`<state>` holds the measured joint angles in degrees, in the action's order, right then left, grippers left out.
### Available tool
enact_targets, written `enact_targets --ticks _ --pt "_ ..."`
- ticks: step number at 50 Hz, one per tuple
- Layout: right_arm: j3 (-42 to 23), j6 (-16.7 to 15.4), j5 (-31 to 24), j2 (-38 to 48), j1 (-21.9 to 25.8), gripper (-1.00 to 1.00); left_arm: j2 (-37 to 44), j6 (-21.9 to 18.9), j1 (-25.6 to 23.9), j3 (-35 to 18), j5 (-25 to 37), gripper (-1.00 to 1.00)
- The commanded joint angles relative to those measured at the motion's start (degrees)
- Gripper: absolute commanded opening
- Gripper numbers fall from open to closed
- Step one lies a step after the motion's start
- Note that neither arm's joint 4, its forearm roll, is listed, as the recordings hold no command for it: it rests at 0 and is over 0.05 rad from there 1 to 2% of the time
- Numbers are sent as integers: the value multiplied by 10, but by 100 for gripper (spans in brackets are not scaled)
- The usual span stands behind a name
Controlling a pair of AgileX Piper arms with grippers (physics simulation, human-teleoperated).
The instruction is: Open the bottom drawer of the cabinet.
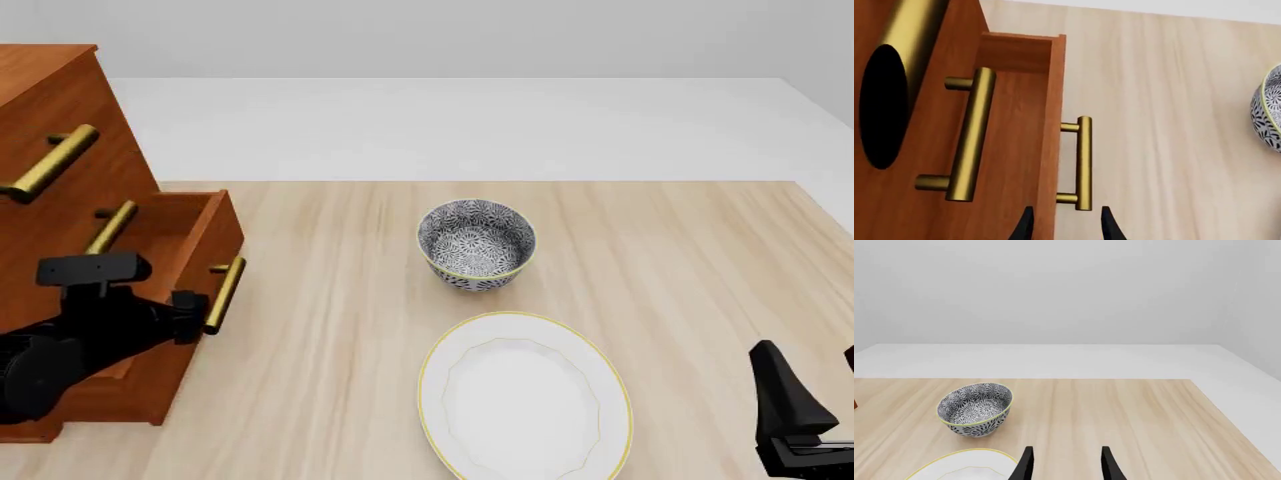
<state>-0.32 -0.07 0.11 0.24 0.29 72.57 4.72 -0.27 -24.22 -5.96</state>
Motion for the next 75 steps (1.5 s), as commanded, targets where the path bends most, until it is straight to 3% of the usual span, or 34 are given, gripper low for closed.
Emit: enact_targets --ticks 1,27,53,75 --pt "0 0 0 0 0 100 14 0 3 5 -13 100" --pt "0 0 0 0 0 100 32 5 2 21 -38 100" --pt "0 0 0 0 0 100 66 33 -51 19 -56 100" --pt "0 0 0 0 0 100 75 55 -124 -4 -50 100"
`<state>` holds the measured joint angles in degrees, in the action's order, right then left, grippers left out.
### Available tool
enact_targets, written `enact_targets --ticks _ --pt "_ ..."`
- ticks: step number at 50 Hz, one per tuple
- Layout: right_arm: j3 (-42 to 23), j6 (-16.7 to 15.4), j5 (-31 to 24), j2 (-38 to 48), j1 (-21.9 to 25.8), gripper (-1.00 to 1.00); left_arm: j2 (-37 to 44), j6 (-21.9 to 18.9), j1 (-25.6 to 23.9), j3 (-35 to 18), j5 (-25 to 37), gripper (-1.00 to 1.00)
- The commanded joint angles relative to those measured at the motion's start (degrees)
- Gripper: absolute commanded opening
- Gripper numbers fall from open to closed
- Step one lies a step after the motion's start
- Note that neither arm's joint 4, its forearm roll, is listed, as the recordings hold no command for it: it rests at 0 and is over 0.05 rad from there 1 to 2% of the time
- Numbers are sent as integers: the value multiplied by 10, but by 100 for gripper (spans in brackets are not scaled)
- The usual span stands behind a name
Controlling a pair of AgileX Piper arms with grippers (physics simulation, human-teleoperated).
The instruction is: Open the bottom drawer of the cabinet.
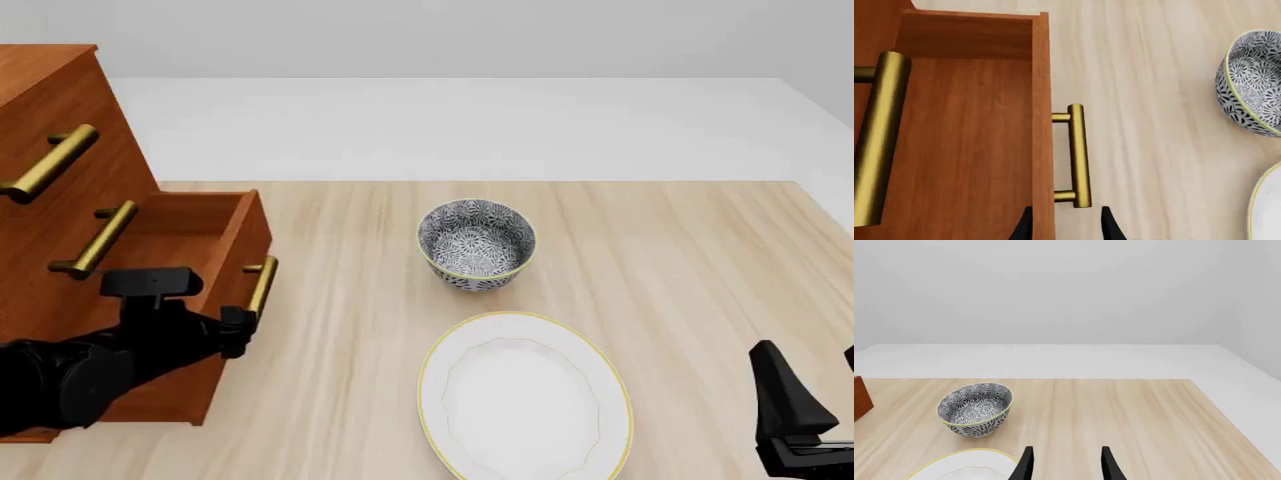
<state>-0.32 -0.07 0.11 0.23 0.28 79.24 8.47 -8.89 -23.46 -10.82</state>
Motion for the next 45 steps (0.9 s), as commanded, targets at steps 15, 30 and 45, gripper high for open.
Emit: enact_targets --ticks 15,30,45 --pt "0 0 0 0 0 100 40 29 -92 -33 -10 100" --pt "0 0 0 0 0 100 55 40 -137 -53 -15 100" --pt "0 0 0 0 0 100 49 41 -159 -68 -6 100"
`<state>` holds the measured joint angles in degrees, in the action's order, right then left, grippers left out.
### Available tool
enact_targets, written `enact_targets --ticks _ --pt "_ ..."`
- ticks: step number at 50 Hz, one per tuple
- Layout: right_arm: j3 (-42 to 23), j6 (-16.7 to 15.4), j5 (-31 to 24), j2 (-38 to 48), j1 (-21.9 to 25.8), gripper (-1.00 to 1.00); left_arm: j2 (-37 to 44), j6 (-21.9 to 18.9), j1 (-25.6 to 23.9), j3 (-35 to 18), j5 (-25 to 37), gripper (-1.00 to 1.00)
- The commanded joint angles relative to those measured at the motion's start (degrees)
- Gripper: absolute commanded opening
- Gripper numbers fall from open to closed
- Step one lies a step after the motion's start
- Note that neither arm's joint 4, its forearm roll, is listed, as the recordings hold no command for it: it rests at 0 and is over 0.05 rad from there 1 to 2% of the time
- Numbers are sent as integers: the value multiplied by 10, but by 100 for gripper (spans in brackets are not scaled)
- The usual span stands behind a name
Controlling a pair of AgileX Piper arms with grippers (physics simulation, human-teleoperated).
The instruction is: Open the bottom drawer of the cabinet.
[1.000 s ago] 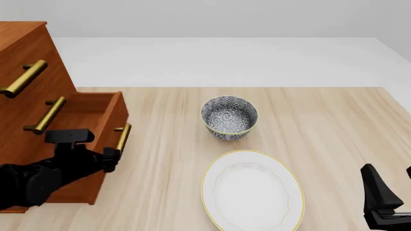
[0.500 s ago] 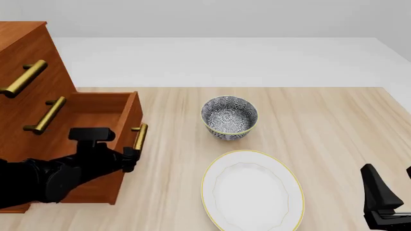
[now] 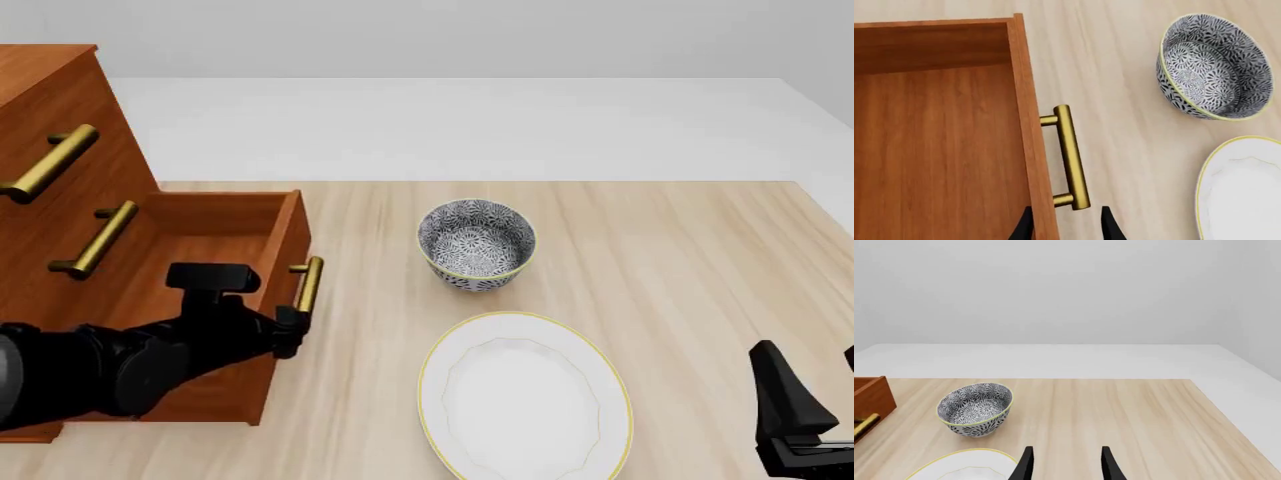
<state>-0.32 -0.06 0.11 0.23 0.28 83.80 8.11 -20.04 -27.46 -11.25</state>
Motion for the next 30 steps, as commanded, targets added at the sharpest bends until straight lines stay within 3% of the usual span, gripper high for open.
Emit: enact_targets --ticks 1,13,30 --pt "0 0 0 0 0 100 3 44 -47 -28 -2 100" --pt "0 0 0 0 0 100 -48 36 -57 -46 48 100" --pt "0 0 0 0 0 100 -133 -11 -15 -72 135 100"
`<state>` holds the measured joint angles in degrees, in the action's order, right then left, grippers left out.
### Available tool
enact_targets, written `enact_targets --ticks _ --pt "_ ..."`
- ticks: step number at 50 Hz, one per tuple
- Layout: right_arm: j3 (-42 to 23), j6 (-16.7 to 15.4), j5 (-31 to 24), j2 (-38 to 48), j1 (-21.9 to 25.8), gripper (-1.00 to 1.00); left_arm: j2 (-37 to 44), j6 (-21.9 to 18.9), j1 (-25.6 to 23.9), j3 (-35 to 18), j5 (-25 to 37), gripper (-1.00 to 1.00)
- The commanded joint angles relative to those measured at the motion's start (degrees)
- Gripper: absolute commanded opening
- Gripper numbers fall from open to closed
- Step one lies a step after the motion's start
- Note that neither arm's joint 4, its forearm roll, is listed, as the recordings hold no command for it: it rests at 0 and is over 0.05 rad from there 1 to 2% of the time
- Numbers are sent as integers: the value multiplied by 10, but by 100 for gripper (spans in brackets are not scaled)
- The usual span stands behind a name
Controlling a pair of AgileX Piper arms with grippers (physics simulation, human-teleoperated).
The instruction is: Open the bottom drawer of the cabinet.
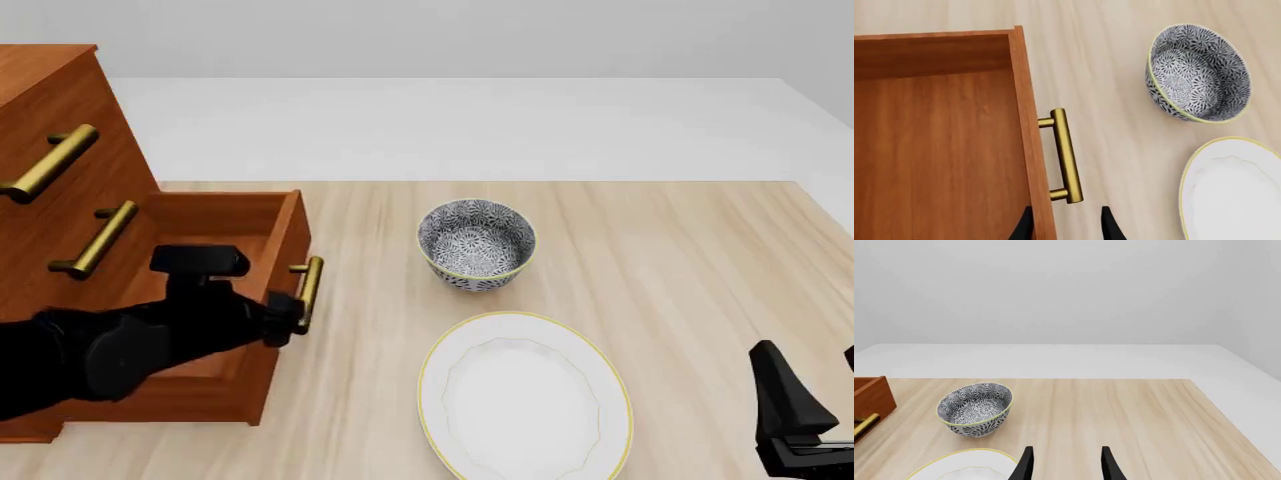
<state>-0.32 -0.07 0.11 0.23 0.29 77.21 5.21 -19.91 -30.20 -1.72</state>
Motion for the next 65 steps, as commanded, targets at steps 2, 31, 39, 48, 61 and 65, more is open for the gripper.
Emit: enact_targets --ticks 2,31,39,48,61,65 --pt "0 0 0 0 0 100 -69 17 -16 -45 43 100" --pt "0 0 0 0 0 100 -177 -8 32 -51 103 100" --pt "0 0 0 0 0 100 -189 -1 38 -62 105 100" --pt "0 0 0 0 0 100 -234 16 45 -83 113 100" --pt "0 0 0 0 0 100 -263 33 11 -28 72 100" --pt "0 0 0 0 0 100 -282 50 2 -18 61 100"
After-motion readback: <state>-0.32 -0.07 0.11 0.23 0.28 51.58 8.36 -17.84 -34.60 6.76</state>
